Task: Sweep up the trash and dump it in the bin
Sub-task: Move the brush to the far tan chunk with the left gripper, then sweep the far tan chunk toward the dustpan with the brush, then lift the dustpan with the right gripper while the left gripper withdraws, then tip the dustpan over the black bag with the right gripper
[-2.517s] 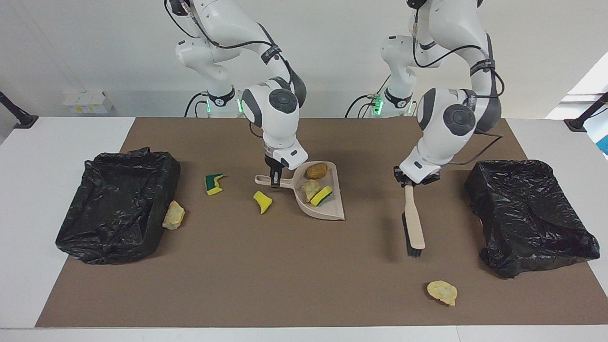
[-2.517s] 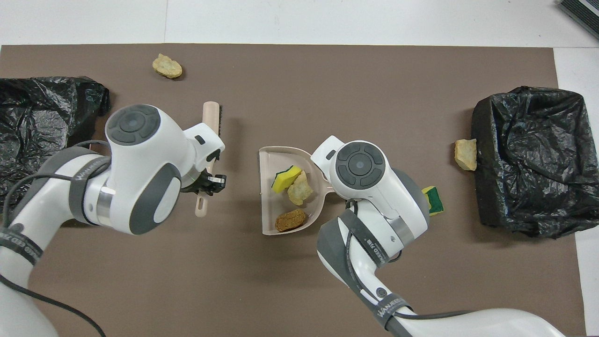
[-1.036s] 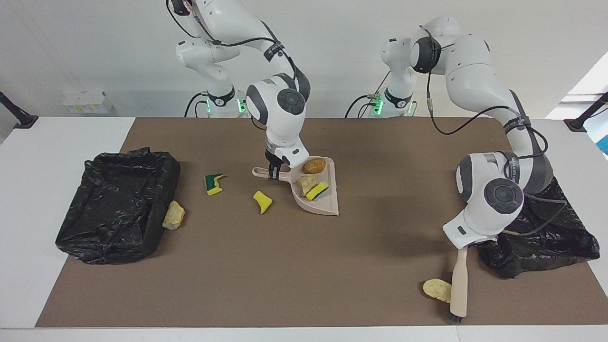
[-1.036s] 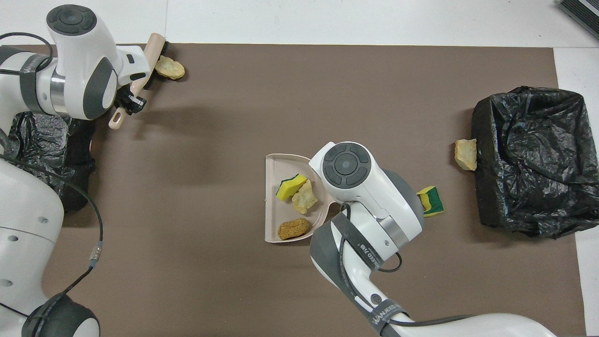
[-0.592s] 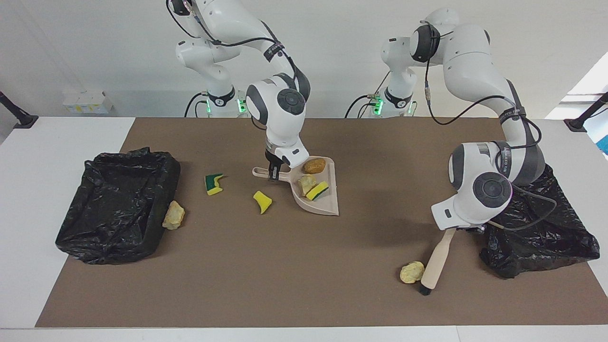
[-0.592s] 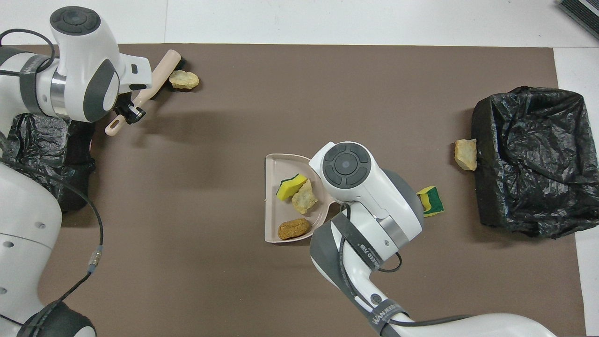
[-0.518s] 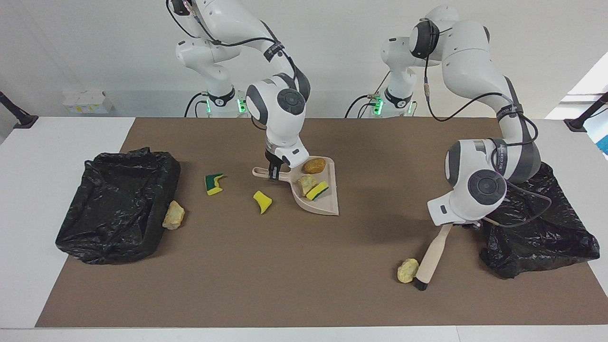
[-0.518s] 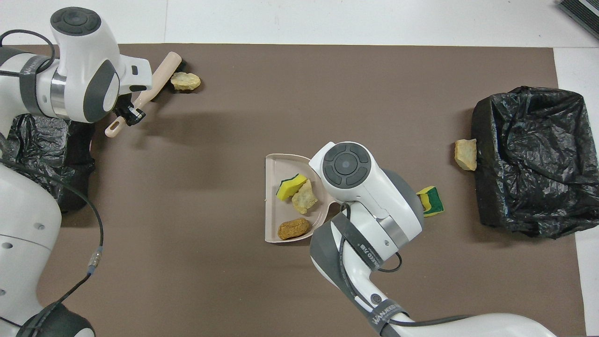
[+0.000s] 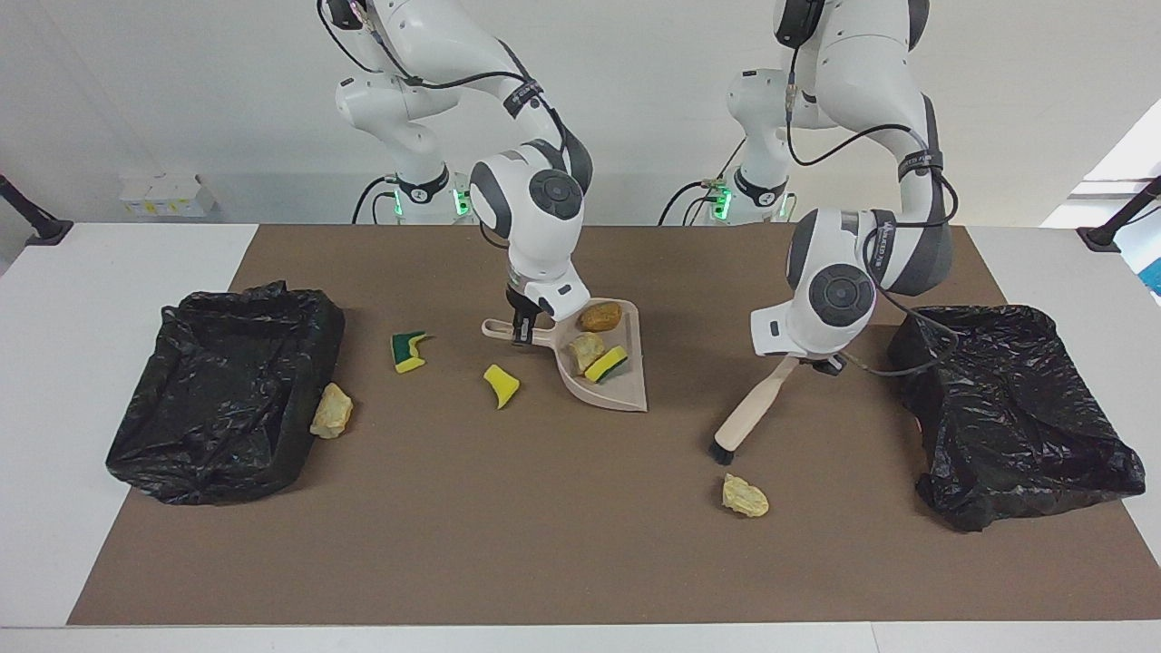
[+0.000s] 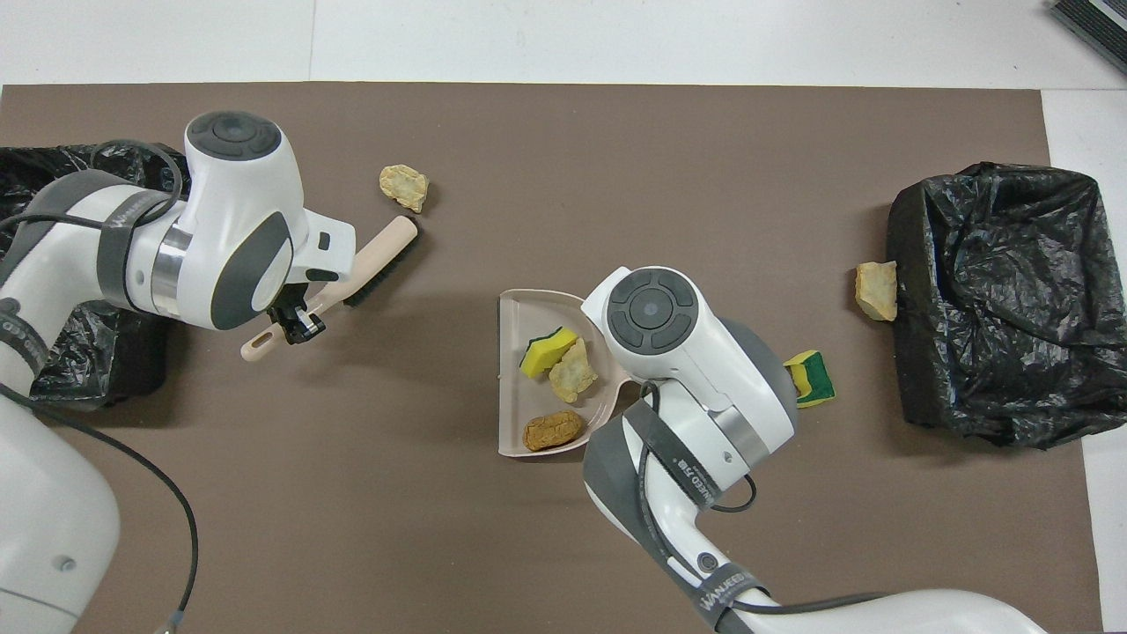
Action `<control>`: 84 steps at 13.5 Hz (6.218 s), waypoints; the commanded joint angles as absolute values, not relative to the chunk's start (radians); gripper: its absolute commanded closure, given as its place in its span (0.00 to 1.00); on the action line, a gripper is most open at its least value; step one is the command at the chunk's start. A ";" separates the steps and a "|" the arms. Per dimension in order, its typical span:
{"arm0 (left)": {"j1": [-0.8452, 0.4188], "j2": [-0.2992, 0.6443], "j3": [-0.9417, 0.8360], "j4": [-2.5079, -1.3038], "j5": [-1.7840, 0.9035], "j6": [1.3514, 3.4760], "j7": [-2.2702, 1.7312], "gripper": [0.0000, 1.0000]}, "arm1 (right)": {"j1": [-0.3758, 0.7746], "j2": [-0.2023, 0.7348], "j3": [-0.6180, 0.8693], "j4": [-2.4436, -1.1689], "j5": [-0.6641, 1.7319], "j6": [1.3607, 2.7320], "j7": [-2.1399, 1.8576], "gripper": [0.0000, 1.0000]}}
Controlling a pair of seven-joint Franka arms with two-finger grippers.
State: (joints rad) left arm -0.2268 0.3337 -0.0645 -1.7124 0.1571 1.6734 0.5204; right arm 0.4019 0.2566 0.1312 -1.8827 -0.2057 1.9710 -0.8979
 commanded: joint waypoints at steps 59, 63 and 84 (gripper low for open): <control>-0.578 0.129 -0.054 -1.947 -0.460 1.901 -0.422 1.00 | 0.353 0.221 0.137 -1.894 -0.216 1.947 -0.923 1.00; -0.548 0.032 -0.040 -1.945 -0.448 1.806 -0.484 1.00 | 0.327 0.206 0.137 -1.893 -0.212 1.945 -0.957 1.00; -0.894 -0.210 -0.132 -2.534 -0.305 2.178 -0.775 0.81 | -0.305 0.126 0.120 -1.609 -0.174 1.667 -1.745 1.00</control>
State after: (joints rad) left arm -0.8773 -0.2083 -0.1463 -2.5219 -0.3053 2.1638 -0.8092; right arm -0.2607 0.1161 0.1072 -1.6206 -0.1318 1.6693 -1.6861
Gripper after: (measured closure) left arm 0.736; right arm 0.687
